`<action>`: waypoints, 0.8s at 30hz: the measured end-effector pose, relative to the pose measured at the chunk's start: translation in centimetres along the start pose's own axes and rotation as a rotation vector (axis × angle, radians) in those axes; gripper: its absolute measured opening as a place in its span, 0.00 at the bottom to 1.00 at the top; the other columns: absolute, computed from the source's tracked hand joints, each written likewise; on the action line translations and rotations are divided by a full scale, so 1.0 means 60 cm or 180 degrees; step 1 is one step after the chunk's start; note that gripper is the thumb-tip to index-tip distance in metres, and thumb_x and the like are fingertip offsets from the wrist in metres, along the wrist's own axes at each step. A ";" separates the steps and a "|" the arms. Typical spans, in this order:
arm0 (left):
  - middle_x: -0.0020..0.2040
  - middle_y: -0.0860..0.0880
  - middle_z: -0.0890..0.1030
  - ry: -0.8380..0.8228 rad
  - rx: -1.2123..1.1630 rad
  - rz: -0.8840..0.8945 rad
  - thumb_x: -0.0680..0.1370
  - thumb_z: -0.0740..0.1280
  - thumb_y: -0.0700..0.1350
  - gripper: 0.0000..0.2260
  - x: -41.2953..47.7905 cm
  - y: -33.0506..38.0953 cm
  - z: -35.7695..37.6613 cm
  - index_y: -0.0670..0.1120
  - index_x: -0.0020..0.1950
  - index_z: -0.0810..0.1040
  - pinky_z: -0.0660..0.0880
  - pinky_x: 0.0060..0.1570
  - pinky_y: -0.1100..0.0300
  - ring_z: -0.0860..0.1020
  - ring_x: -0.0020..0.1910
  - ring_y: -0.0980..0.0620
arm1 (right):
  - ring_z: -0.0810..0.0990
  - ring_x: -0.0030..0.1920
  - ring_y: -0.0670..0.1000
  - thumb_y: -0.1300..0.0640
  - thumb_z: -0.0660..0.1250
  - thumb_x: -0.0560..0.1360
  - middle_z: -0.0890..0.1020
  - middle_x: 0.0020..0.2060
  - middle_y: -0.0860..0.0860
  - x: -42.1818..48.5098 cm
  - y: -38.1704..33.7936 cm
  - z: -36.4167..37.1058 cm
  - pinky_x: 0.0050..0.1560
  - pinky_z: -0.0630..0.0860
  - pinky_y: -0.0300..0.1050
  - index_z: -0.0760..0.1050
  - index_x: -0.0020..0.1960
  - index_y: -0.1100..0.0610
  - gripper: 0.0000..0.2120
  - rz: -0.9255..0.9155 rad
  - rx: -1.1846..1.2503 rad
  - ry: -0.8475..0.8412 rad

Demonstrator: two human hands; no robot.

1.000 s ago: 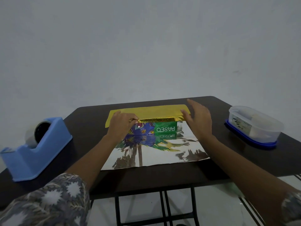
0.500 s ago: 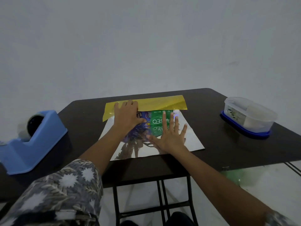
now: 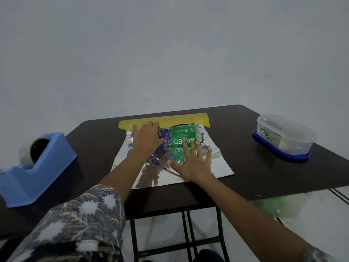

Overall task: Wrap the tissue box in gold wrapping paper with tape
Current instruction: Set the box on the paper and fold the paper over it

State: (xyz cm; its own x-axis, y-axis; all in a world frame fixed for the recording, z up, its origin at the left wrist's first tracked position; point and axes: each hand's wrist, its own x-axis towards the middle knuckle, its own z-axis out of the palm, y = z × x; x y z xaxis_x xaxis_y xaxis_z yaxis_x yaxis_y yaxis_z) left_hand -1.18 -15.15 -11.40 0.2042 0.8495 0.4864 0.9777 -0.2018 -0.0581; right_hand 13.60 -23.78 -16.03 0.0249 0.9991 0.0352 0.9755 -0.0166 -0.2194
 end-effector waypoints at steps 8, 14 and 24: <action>0.57 0.50 0.77 0.0021 -0.0005 0.0091 0.74 0.65 0.63 0.21 0.003 -0.009 -0.010 0.48 0.57 0.75 0.58 0.66 0.46 0.76 0.56 0.48 | 0.45 0.77 0.51 0.44 0.53 0.80 0.50 0.77 0.52 0.043 0.000 -0.090 0.72 0.40 0.61 0.49 0.77 0.52 0.29 -0.0336 0.0199 0.1200; 0.68 0.52 0.73 -0.0372 -0.0558 0.0441 0.73 0.68 0.59 0.24 0.015 -0.048 -0.029 0.50 0.66 0.71 0.46 0.73 0.45 0.68 0.68 0.53 | 0.47 0.77 0.48 0.45 0.55 0.80 0.53 0.77 0.47 0.119 0.025 -0.112 0.73 0.38 0.58 0.50 0.77 0.51 0.29 -0.0889 -0.0707 0.0688; 0.76 0.48 0.60 -0.0528 0.0634 0.0645 0.74 0.63 0.63 0.24 0.013 -0.083 -0.042 0.60 0.69 0.69 0.35 0.69 0.37 0.53 0.76 0.56 | 0.74 0.63 0.47 0.50 0.63 0.77 0.78 0.62 0.49 0.132 0.031 -0.104 0.73 0.39 0.47 0.73 0.66 0.49 0.17 -0.1088 -0.0500 0.1207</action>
State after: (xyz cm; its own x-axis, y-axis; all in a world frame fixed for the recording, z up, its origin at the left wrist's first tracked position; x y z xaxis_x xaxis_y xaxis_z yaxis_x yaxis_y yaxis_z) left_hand -5.99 -14.70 -8.53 0.3847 0.8730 0.3000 0.9034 -0.2893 -0.3166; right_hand 16.96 -16.12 -10.05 -0.2513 0.8644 0.4355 0.9620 0.2726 0.0140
